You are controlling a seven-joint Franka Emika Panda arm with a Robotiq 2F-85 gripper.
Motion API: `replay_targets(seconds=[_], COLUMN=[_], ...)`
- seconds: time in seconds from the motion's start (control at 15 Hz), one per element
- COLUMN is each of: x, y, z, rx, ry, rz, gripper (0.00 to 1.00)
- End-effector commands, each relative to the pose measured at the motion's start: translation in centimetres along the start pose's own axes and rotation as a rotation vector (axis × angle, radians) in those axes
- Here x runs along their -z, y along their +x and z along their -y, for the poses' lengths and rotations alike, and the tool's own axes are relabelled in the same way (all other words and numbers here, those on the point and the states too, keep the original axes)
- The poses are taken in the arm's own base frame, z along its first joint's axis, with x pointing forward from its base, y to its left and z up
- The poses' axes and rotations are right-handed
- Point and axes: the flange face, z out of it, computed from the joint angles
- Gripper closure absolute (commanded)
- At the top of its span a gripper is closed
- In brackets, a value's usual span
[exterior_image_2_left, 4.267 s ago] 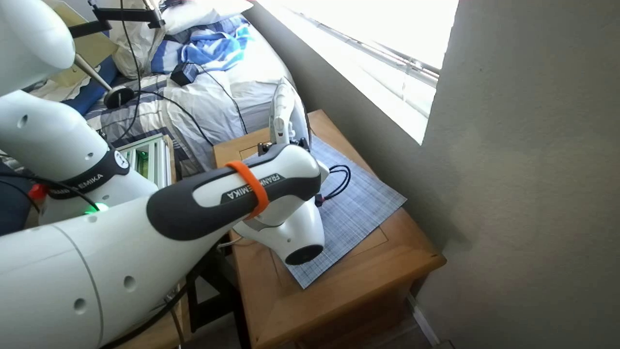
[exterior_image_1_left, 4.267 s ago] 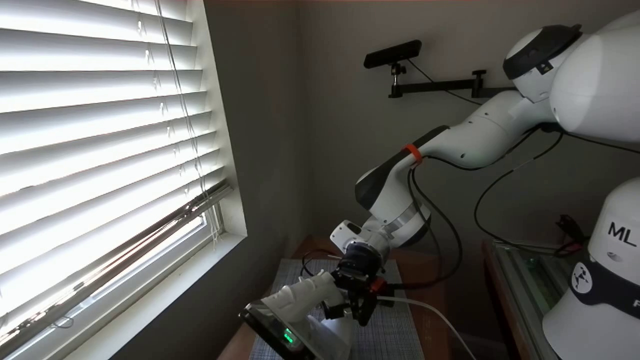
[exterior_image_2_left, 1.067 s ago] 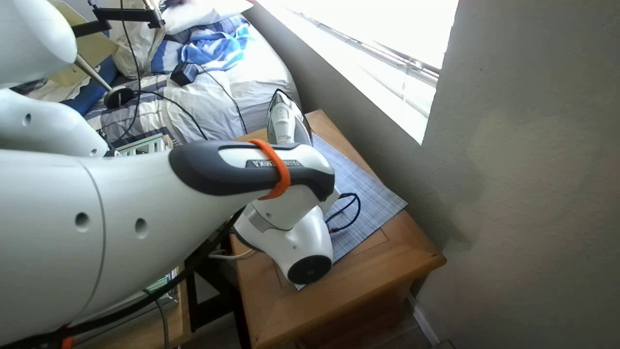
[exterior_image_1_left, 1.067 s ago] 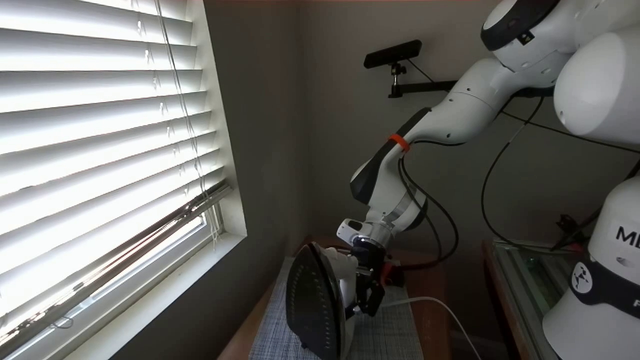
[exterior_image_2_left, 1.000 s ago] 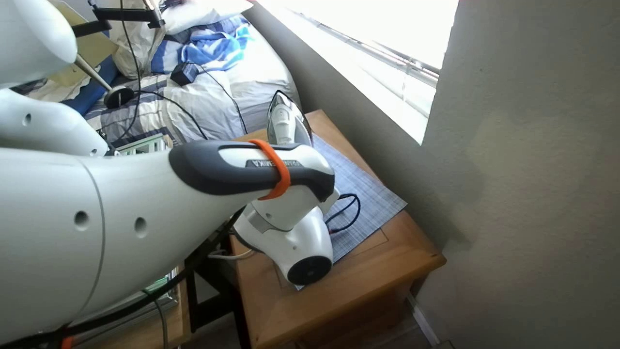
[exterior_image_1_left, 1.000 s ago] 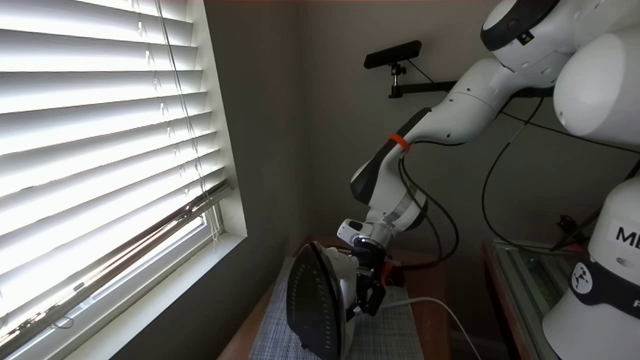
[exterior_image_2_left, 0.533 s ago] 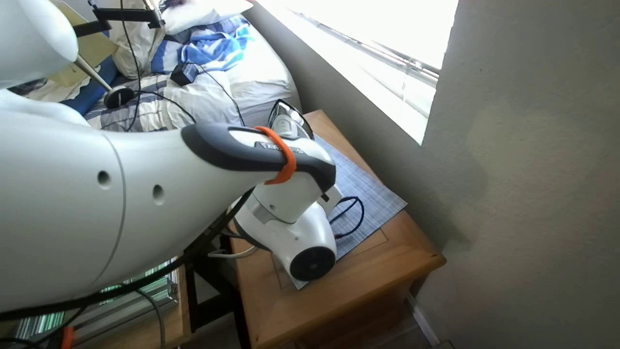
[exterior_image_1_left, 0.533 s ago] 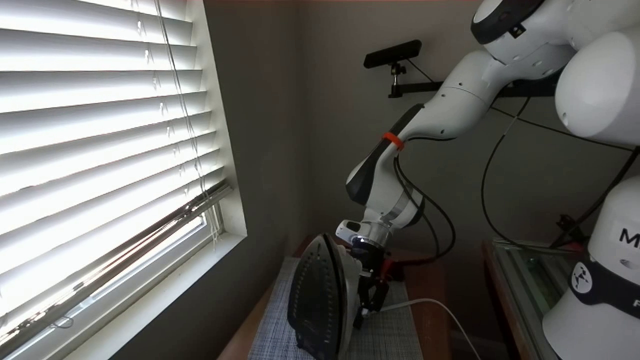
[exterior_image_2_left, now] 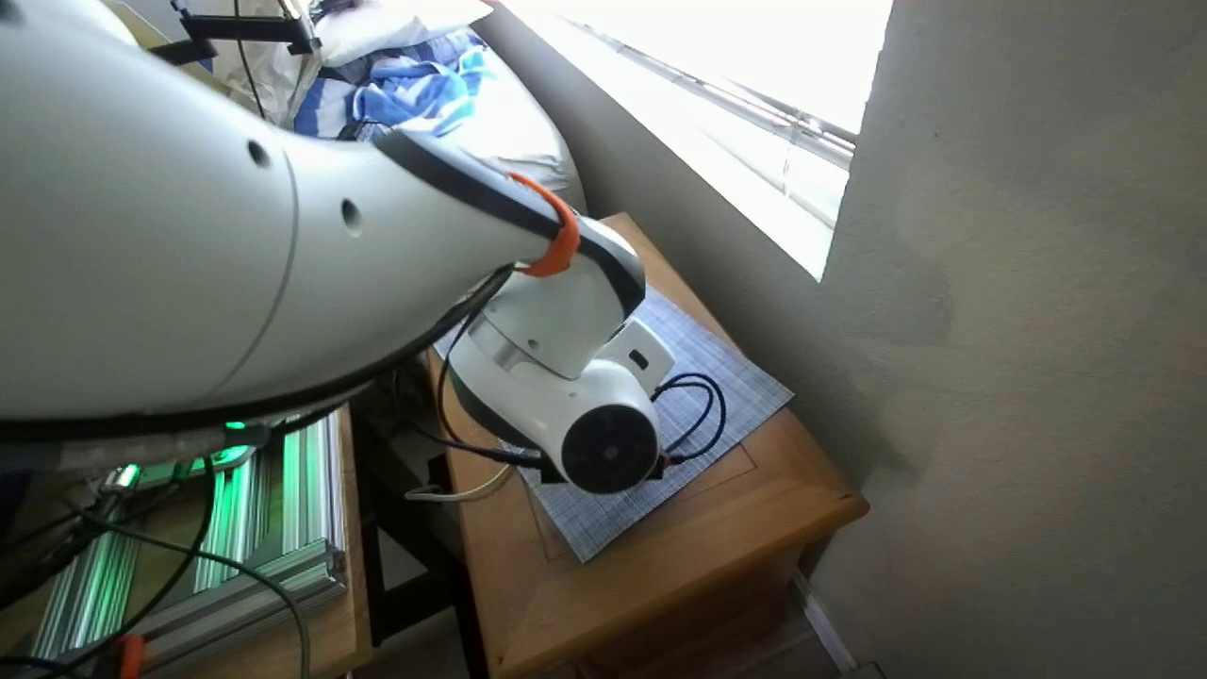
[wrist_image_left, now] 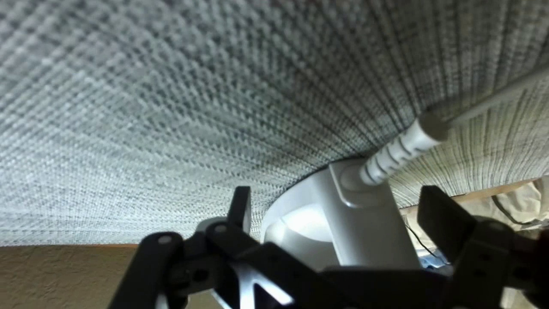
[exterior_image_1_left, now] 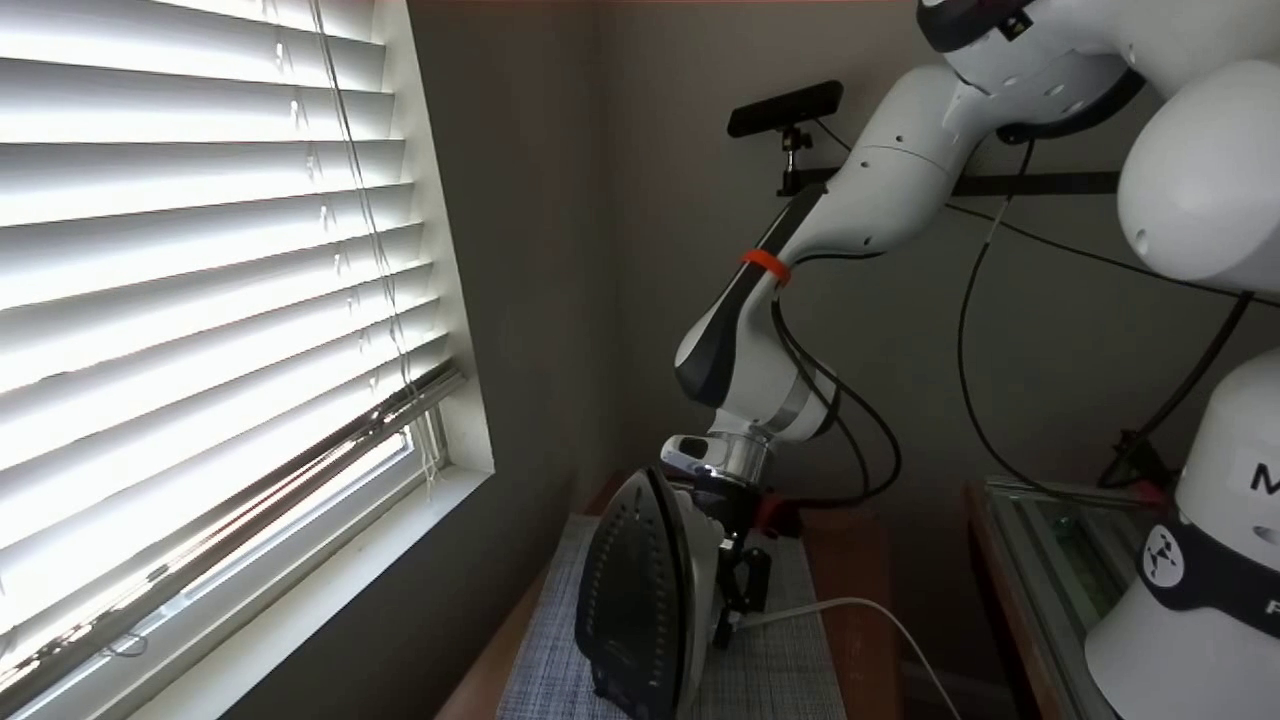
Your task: Put the pressing iron upright
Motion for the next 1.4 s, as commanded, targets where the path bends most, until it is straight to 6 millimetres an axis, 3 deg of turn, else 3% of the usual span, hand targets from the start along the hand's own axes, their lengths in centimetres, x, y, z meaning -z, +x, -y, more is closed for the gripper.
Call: replay_targets(seconds=[0.0,0.4,0.93,1.33], x=[2.9,5.7,10.0,12.2], y=[3.1,7.5,11.3,15.4], z=[1.3,2.6,4.8,5.7], rx=[0.033,0.122,0.175,0.123], ry=[-0.009,0.019,0.016,-0.003], rz=[0.124,0.247,0.447,0.484], gripper=[0.00,0.00,0.00,0.00])
